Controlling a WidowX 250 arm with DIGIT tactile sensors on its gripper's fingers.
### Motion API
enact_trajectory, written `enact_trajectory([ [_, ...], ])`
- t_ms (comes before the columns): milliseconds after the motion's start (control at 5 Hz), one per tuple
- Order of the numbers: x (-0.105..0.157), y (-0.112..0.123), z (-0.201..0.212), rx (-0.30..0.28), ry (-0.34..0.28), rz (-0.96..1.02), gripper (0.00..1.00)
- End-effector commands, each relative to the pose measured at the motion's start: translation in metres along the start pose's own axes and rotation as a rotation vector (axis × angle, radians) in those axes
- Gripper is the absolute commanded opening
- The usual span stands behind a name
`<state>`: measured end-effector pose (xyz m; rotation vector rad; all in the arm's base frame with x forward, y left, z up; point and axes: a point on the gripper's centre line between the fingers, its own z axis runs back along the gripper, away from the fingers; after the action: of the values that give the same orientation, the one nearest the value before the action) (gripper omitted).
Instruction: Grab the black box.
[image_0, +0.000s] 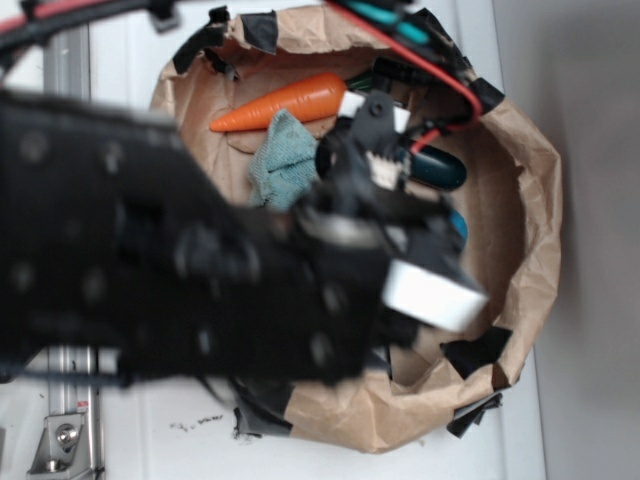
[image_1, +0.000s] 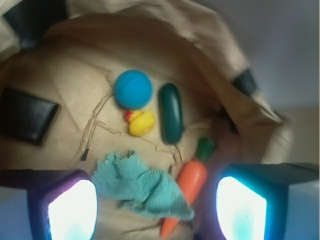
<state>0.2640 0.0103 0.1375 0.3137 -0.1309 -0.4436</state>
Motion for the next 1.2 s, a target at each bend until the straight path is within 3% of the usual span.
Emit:
enact_trajectory([
  [0, 0.004, 0.001, -0.023, -0.023, -0.173, -0.274, 1.0],
  [200, 0.03, -0.018, -0.034, -0.061, -0.186, -0.436, 1.0],
  [400, 0.052, -0.052, -0.041, -0.068, -0.158, -0.569, 1.0],
  [600, 0.047, -0.081, -0.034, -0.075, -0.134, -0.666, 1.0],
  [800, 0.026, -0.086, -0.018, -0.118, -0.169, -0.725, 1.0],
  [1000, 0.015, -0.079, -0.017, -0.209, -0.197, -0.743, 1.0],
])
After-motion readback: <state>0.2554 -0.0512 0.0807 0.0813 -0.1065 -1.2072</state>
